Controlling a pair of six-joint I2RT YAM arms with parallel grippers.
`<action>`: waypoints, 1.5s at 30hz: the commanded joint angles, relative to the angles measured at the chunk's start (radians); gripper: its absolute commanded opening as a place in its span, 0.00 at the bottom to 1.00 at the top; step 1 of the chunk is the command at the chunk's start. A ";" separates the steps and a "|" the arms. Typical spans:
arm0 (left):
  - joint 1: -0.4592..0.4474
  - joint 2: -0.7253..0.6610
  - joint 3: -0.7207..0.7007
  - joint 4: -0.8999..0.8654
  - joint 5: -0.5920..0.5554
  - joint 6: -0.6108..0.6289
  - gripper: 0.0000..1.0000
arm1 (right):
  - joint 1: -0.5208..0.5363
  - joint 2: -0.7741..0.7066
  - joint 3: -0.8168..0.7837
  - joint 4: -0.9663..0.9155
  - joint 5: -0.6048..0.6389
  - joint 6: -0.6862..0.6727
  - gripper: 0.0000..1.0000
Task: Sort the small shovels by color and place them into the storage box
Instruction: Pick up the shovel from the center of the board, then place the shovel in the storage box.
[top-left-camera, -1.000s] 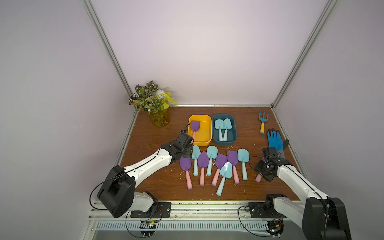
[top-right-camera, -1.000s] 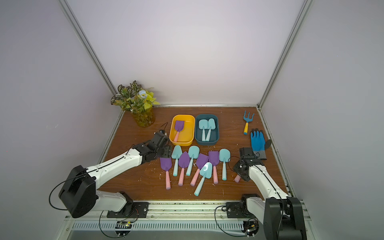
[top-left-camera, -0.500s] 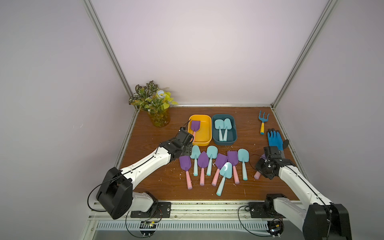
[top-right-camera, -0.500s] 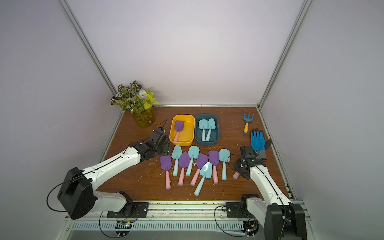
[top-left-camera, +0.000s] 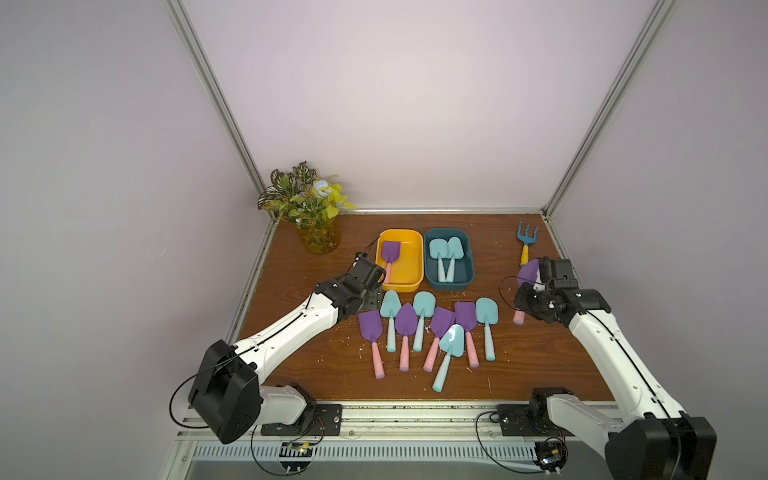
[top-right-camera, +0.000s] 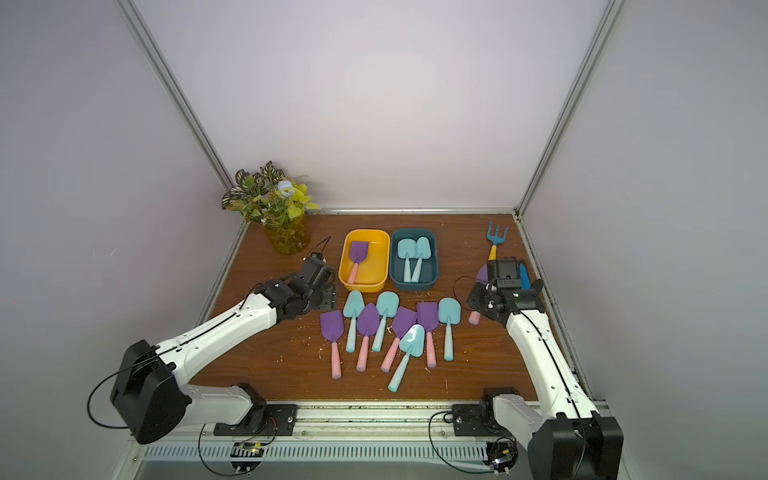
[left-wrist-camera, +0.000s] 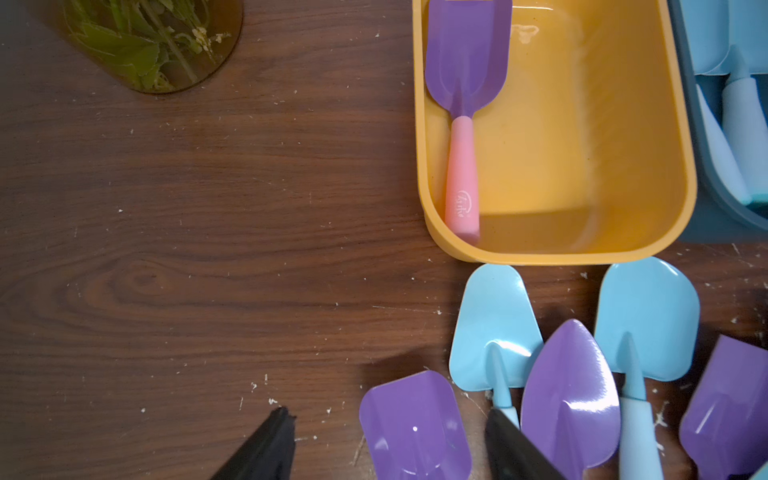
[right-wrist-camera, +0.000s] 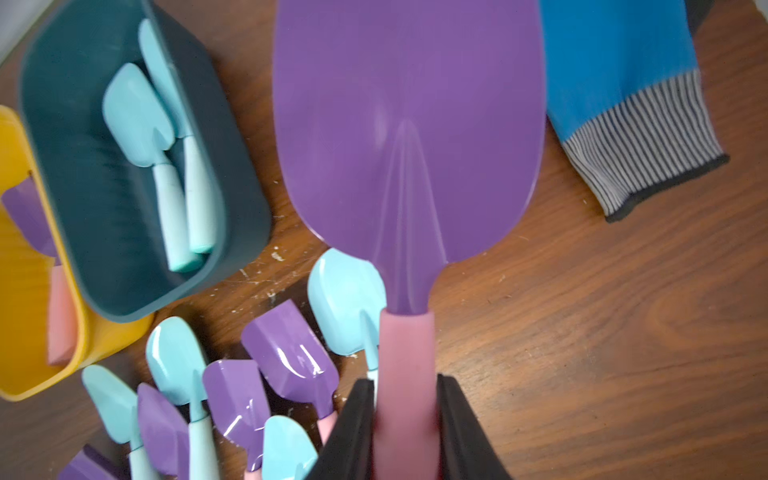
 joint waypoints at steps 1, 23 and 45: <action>0.012 -0.026 0.002 -0.044 -0.047 -0.031 0.74 | 0.057 0.041 0.117 -0.021 -0.011 -0.041 0.00; 0.129 -0.130 -0.050 -0.074 0.009 -0.010 0.76 | 0.549 0.744 0.874 -0.055 0.079 0.094 0.00; 0.204 -0.112 -0.122 0.014 0.097 0.043 0.76 | 0.619 1.231 1.361 -0.123 0.110 0.170 0.00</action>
